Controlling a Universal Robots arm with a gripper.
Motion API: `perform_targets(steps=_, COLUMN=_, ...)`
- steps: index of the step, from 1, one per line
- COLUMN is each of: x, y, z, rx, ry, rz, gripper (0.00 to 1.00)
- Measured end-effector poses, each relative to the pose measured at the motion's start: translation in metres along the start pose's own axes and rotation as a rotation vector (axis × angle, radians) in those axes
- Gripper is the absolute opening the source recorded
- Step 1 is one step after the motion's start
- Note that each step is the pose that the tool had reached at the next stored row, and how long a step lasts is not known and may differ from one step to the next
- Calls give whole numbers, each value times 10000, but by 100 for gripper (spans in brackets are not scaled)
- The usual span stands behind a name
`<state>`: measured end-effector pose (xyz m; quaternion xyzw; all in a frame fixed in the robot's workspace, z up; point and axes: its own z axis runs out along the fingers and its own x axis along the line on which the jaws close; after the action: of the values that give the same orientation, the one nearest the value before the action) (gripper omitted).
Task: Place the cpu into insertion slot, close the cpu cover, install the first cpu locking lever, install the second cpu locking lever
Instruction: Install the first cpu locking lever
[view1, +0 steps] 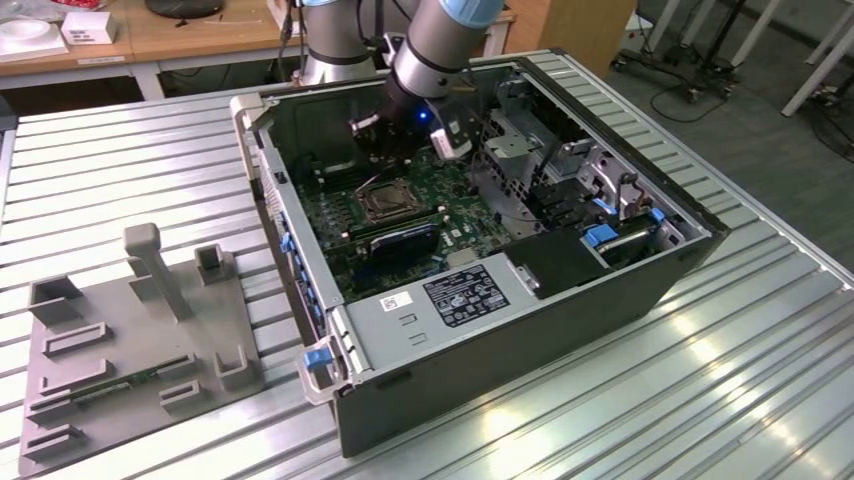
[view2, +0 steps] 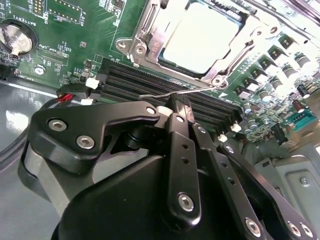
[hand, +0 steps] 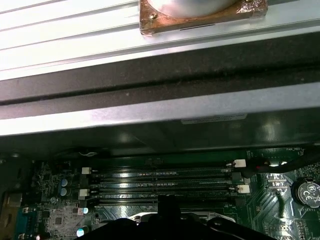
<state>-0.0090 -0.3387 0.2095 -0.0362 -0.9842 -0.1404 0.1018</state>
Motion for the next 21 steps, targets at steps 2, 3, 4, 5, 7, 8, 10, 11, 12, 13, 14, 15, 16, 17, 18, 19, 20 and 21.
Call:
perform_targets(steps=2, x=-6, y=-1, z=4, rx=-1, ry=-1, rz=1, gripper=11)
perform_targets(steps=3, x=-8, y=-1, z=6, rx=0, ry=-1, rz=2, gripper=11)
perform_targets(steps=4, x=-10, y=-2, z=10, rx=-2, ry=-1, rz=1, gripper=11)
perform_targets(steps=5, x=-11, y=-3, z=12, rx=-2, ry=-1, rz=1, gripper=11)
perform_targets(steps=7, x=-13, y=-4, z=16, rx=1, ry=0, rz=1, gripper=11)
perform_targets(steps=8, x=-14, y=-5, z=19, rx=0, ry=0, rz=1, gripper=11)
perform_targets(steps=10, x=-16, y=-7, z=27, rx=-1, ry=-1, rz=0, gripper=11)
perform_targets(steps=11, x=-18, y=-8, z=31, rx=-1, ry=-1, rz=0, gripper=11)
perform_targets(steps=12, x=-19, y=-10, z=36, rx=0, ry=0, rz=1, gripper=11)
perform_targets(steps=13, x=-20, y=-11, z=41, rx=-1, ry=0, rz=0, gripper=11)
perform_targets(steps=14, x=-22, y=-13, z=46, rx=-1, ry=0, rz=1, gripper=11)
perform_targets(steps=15, x=-24, y=-14, z=52, rx=-1, ry=-1, rz=1, gripper=11)
perform_targets(steps=16, x=-27, y=-16, z=57, rx=0, ry=0, rz=1, gripper=11)
perform_targets(steps=17, x=-30, y=-17, z=62, rx=0, ry=0, rz=0, gripper=11)
perform_targets(steps=18, x=-32, y=-18, z=67, rx=-1, ry=-1, rz=1, gripper=11)
perform_targets(steps=19, x=-35, y=-20, z=72, rx=-1, ry=-1, rz=2, gripper=11)
perform_targets(steps=20, x=-37, y=-21, z=77, rx=-1, ry=-1, rz=3, gripper=11)
perform_targets(steps=21, x=-39, y=-23, z=82, rx=-1, ry=-1, rz=3, gripper=11)
